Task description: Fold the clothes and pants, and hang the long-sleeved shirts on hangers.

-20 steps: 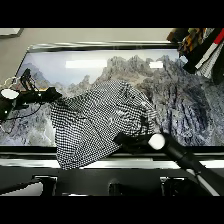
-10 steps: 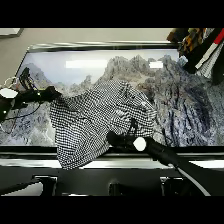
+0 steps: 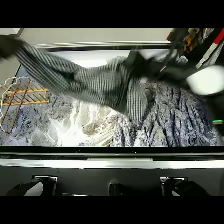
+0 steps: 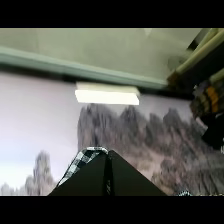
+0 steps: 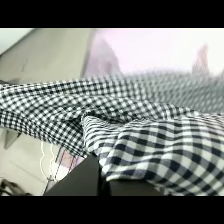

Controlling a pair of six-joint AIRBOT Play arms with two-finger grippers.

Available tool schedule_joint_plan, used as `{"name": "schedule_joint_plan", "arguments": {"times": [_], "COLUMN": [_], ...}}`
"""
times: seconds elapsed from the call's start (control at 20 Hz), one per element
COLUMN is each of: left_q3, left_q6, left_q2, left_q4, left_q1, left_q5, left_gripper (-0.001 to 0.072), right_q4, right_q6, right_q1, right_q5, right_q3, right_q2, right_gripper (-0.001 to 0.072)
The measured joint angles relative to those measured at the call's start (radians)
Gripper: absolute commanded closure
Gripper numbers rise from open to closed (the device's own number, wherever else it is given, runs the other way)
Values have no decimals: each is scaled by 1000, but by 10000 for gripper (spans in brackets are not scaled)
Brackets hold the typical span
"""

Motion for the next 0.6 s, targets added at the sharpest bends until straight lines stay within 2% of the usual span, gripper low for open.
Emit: {"name": "schedule_joint_plan", "arguments": {"times": [0.15, 0.3, 0.45, 0.6], "left_q3": [90, 124, 136, 138], "left_q6": [0, 0, -9, -62], "left_q2": [148, 295, 413, 464], "left_q4": [0, 29, 108, 198], "left_q1": [0, 0, 0, 0], "left_q5": [68, 151, 194, 211], "left_gripper": [679, 679, 679, 679], "right_q4": [-63, -100, -117, -133], "right_q6": [-47, -57, -17, 29], "right_q1": [-28, -38, -42, -43], "right_q5": [164, 279, 325, 344], "right_q3": [241, 380, 429, 447], "right_q2": [63, 164, 257, 307], "right_gripper": [679, 679, 679, 679]}}
